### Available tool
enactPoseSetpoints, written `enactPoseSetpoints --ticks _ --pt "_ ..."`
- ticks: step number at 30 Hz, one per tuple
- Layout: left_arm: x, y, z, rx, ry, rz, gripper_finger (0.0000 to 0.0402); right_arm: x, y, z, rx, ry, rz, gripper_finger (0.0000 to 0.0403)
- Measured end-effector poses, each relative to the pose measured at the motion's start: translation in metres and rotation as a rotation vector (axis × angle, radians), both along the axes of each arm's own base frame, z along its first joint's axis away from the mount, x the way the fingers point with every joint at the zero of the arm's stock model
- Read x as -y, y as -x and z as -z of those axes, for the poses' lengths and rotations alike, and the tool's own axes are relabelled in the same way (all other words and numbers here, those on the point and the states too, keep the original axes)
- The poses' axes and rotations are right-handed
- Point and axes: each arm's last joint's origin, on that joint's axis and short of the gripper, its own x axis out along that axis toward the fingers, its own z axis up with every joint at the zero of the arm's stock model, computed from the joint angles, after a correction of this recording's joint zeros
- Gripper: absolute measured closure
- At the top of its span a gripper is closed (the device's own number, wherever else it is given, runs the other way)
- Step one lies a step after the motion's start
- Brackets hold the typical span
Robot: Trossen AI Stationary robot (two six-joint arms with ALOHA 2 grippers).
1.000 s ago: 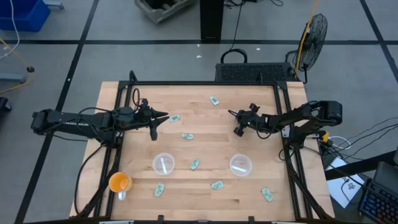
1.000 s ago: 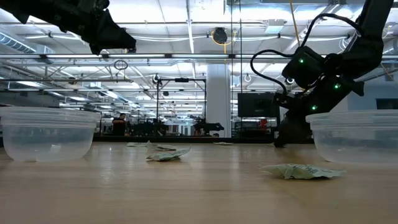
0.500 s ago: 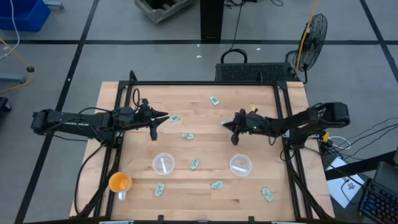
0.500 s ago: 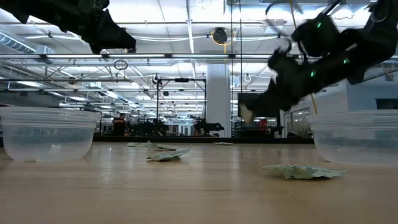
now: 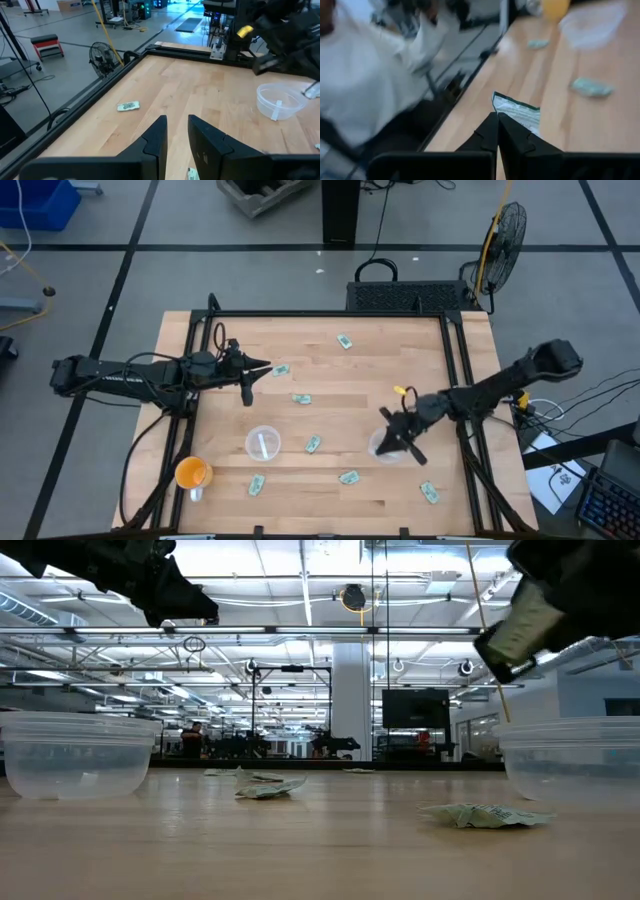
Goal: Pick and place Stevia / Truvia into bins
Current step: Put the green stevia packet into the right transparent container, then put the light green stevia packet into the left transparent container
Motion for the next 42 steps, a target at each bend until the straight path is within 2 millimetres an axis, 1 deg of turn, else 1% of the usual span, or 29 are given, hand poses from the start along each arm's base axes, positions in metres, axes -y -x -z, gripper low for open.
enactPoseSetpoints --ticks 3,8,12,15,18,22,27,31,34,42 --pt "0.000 0.000 0.000 0.002 0.004 -0.001 0.0321 -0.008 0.005 0.006 -0.074 0.025 0.038 0.0402" --pt "0.000 0.000 0.000 0.003 0.007 -0.002 0.0321 -0.013 0.015 0.018 -0.243 0.042 0.102 0.0402" --pt "0.000 0.000 0.000 0.003 0.007 -0.002 0.0321 -0.014 0.020 0.013 -0.219 0.068 0.134 0.0403" --pt "0.000 0.000 0.000 0.005 0.014 -0.003 0.0321 -0.012 0.025 0.009 -0.237 0.076 0.141 0.0403" --pt "0.000 0.000 0.000 0.007 0.021 -0.005 0.0321 -0.008 0.031 0.012 -0.285 0.135 0.213 0.0403" --pt "0.000 0.000 0.000 0.008 0.021 -0.005 0.0321 -0.002 0.037 0.021 -0.394 0.192 0.315 0.0403" --pt "0.000 0.000 0.000 0.008 0.021 -0.005 0.0321 -0.002 0.036 0.020 -0.370 0.186 0.323 0.0403" --pt "0.000 0.000 0.000 0.008 0.021 -0.005 0.0321 -0.001 0.038 0.022 -0.412 0.189 0.336 0.0402" --pt "0.000 0.000 0.000 0.007 0.021 -0.005 0.0321 -0.001 0.039 0.023 -0.436 0.163 0.356 0.0390" --pt "0.000 0.000 0.000 0.008 0.021 -0.005 0.0321 -0.001 0.039 0.023 -0.438 0.159 0.359 0.0342"
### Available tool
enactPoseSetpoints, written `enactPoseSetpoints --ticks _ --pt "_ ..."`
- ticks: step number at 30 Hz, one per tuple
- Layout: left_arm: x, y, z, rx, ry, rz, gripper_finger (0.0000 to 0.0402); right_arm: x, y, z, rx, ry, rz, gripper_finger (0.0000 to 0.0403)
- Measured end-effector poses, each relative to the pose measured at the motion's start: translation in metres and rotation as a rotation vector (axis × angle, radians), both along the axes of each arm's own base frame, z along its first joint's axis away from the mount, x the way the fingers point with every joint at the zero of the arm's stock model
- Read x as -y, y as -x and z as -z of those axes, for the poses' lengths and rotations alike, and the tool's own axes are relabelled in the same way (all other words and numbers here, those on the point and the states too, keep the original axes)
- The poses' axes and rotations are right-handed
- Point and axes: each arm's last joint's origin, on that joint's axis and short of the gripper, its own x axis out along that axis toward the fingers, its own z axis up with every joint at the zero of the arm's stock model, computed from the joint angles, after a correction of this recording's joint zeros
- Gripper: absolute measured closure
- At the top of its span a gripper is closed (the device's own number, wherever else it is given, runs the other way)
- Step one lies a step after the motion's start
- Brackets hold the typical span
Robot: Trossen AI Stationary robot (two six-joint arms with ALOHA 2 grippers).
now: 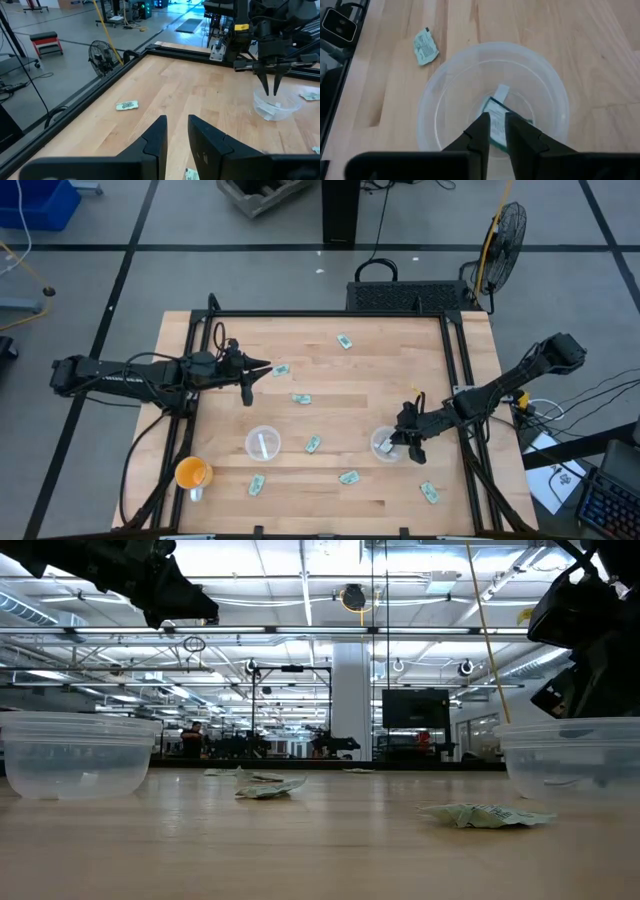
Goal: Pick and place Stevia / Truvia into bins
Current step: Put the light green stevia packet into the left transparent container
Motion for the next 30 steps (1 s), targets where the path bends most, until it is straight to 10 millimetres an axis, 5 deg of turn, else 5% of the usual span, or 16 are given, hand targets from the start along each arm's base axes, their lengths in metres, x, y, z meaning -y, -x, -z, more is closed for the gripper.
enactPoseSetpoints --ticks 6,13,20,27,30 --pt "0.000 0.000 0.000 0.000 0.000 0.000 0.0321 -0.002 -0.004 -0.005 0.060 -0.029 0.000 0.0319" --pt "0.000 0.000 0.000 0.002 0.005 -0.001 0.0321 -0.009 -0.017 -0.030 0.350 -0.114 -0.075 0.0320" --pt "0.000 0.000 0.000 0.045 0.130 -0.034 0.0321 -0.009 -0.024 -0.055 0.700 0.092 -0.224 0.0321" --pt "-0.002 -0.006 0.006 0.031 0.170 -0.102 0.0321 0.023 -0.031 -0.050 0.606 0.507 0.223 0.0323" --pt "-0.007 -0.012 0.014 0.011 0.201 -0.197 0.0321 0.039 -0.032 -0.038 0.479 0.529 0.247 0.0323"
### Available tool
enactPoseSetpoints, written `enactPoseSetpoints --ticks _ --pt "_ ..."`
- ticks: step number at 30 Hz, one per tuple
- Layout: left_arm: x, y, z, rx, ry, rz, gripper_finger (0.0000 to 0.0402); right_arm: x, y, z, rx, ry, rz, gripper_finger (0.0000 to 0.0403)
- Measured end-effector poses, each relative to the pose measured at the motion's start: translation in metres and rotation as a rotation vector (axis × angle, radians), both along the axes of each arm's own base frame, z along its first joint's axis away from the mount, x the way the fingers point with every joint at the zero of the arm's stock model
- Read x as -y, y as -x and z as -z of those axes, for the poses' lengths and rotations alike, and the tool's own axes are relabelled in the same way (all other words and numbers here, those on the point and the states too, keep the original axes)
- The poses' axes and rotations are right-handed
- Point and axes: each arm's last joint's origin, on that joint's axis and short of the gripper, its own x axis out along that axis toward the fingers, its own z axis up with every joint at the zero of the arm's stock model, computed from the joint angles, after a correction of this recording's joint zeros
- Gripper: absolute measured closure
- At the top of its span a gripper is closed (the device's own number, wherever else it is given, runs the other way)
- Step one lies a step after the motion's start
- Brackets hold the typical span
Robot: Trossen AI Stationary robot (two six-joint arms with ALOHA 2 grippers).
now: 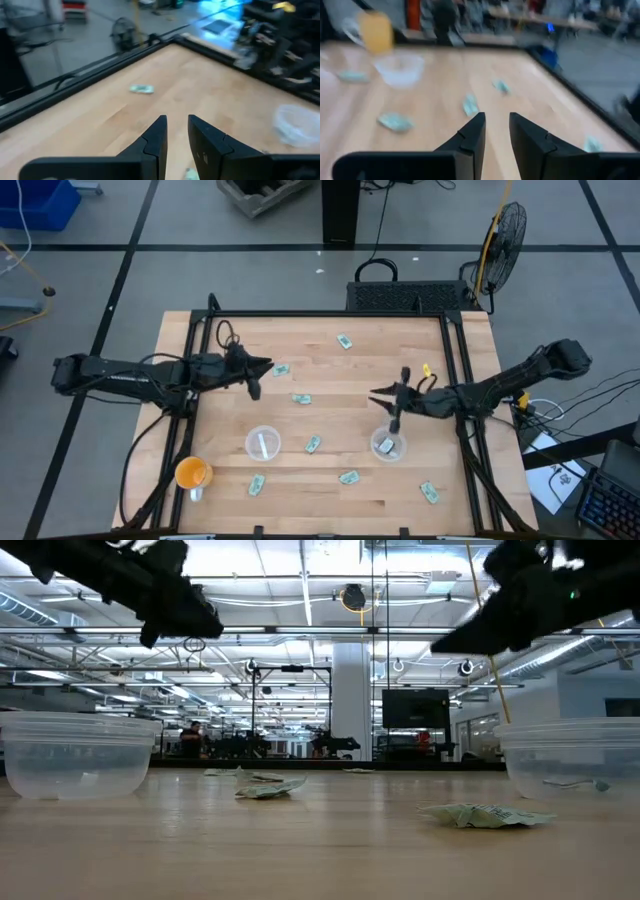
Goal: Pick and place Stevia / Truvia into bins
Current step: Put the light green stevia packet into the left transparent container
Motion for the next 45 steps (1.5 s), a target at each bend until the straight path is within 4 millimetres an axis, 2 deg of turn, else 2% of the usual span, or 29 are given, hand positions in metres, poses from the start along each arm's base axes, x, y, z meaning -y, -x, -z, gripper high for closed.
enactPoseSetpoints --ticks 4,7,11,16,19,24,35,45 --pt "-0.016 -0.012 0.012 -0.031 0.023 -0.086 0.0321 0.016 0.001 0.012 -0.114 -0.109 0.002 0.0324" --pt "-0.031 -0.023 0.025 -0.057 0.061 -0.145 0.0321 0.026 -0.002 0.008 -0.065 -0.113 0.051 0.0324" --pt "-0.045 -0.034 0.050 -0.182 0.080 -0.131 0.0317 0.033 -0.003 0.006 -0.041 -0.110 0.077 0.0323" --pt "-0.055 -0.043 0.074 -0.262 0.105 -0.166 0.0286 0.038 -0.003 0.006 -0.061 -0.046 0.079 0.0323" --pt "-0.056 -0.049 0.082 -0.263 0.118 -0.142 0.0258 0.043 -0.003 0.006 -0.063 -0.036 0.109 0.0324" --pt "-0.053 -0.057 0.096 -0.269 0.168 -0.107 0.0230 0.055 0.000 0.008 -0.056 -0.063 0.281 0.0325" --pt "-0.051 -0.061 0.117 -0.379 0.127 -0.118 0.0227 0.059 0.006 0.018 -0.075 -0.090 0.282 0.0328" --pt "-0.052 -0.063 0.135 -0.467 0.118 -0.091 0.0227 0.059 0.006 0.018 -0.061 -0.091 0.281 0.0328"
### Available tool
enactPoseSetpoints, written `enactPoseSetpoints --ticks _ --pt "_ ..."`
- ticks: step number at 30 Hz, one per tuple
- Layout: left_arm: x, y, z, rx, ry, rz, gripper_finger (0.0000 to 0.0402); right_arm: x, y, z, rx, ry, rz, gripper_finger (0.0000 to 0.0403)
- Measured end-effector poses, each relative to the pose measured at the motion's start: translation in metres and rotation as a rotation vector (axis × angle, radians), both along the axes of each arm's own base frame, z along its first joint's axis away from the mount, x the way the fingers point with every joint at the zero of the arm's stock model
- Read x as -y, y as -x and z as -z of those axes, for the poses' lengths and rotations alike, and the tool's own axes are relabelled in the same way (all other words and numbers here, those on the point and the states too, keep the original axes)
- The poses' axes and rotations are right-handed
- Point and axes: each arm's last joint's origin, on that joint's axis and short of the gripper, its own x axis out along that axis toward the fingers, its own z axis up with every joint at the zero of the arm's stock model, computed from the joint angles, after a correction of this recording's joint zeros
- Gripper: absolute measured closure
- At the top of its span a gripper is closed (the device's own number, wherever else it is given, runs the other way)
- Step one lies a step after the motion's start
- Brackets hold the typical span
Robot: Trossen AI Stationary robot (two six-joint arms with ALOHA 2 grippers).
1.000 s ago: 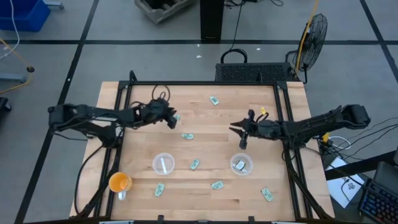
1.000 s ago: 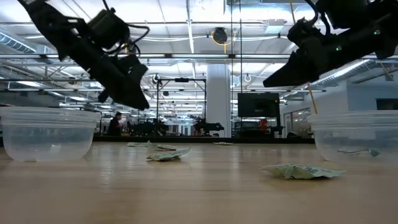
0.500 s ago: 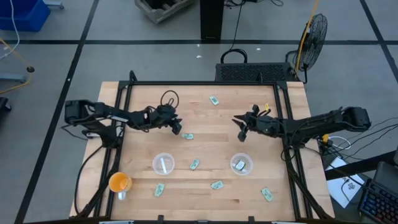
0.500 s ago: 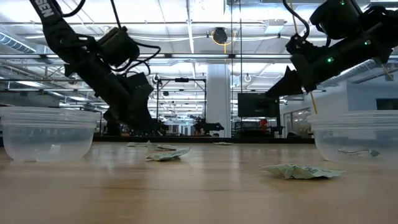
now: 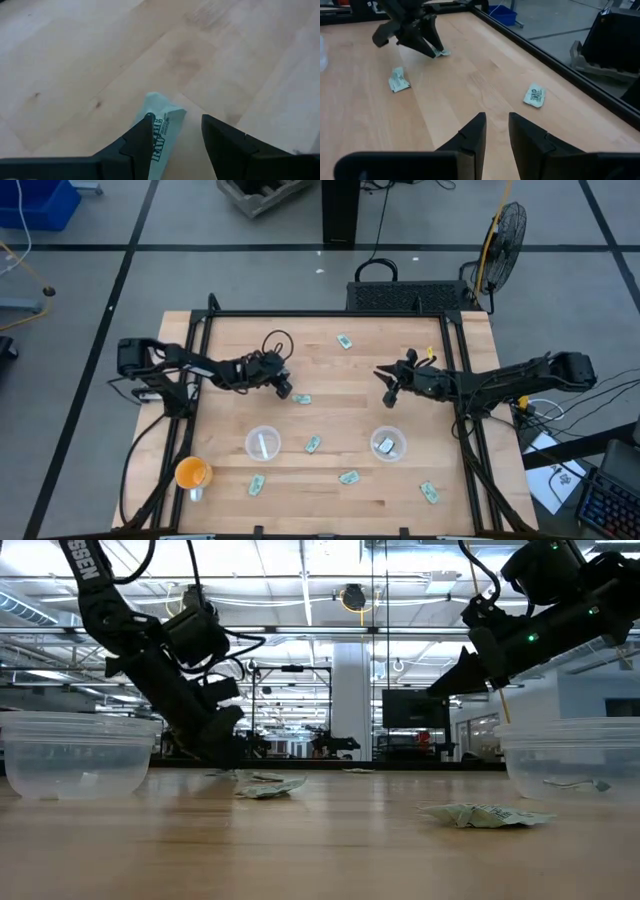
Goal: Pick and place Stevia / Truvia into bins
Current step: Put the light green stevia packet into the left transparent container
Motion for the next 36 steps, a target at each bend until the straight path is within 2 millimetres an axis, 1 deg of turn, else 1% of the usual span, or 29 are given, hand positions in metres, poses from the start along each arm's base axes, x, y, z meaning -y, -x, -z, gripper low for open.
enactPoseSetpoints --ticks 6,8,10,17,20,25,27,30,36 --pt "-0.005 0.001 0.004 0.003 0.013 -0.059 0.0228 0.000 0.000 0.000 0.000 0.000 0.000 0.0328" --pt "-0.007 0.002 0.004 0.007 0.021 -0.077 0.0239 0.000 0.000 0.000 0.000 0.000 0.000 0.0328" --pt "-0.009 0.002 0.004 0.010 0.029 -0.082 0.0261 0.000 0.000 0.000 0.000 0.000 0.000 0.0328" --pt "-0.012 0.003 0.004 0.022 0.050 -0.095 0.0363 0.000 0.000 0.000 0.000 0.000 -0.001 0.0328" --pt "-0.012 0.003 0.004 0.030 0.058 -0.097 0.0393 0.000 0.000 0.000 0.000 0.000 0.000 0.0328" --pt "-0.012 0.003 0.001 0.049 0.063 -0.080 0.0387 0.000 0.000 0.000 0.000 0.000 -0.001 0.0328" --pt "-0.011 0.002 -0.003 0.066 0.077 -0.054 0.0392 0.000 0.000 0.000 -0.001 0.000 -0.001 0.0328" --pt "-0.010 0.002 -0.012 0.108 0.081 -0.014 0.0397 0.000 0.000 0.000 -0.003 0.000 -0.001 0.0328" --pt "-0.005 0.002 -0.030 0.178 0.063 0.010 0.0397 0.000 0.000 0.001 -0.003 -0.013 0.004 0.0328"
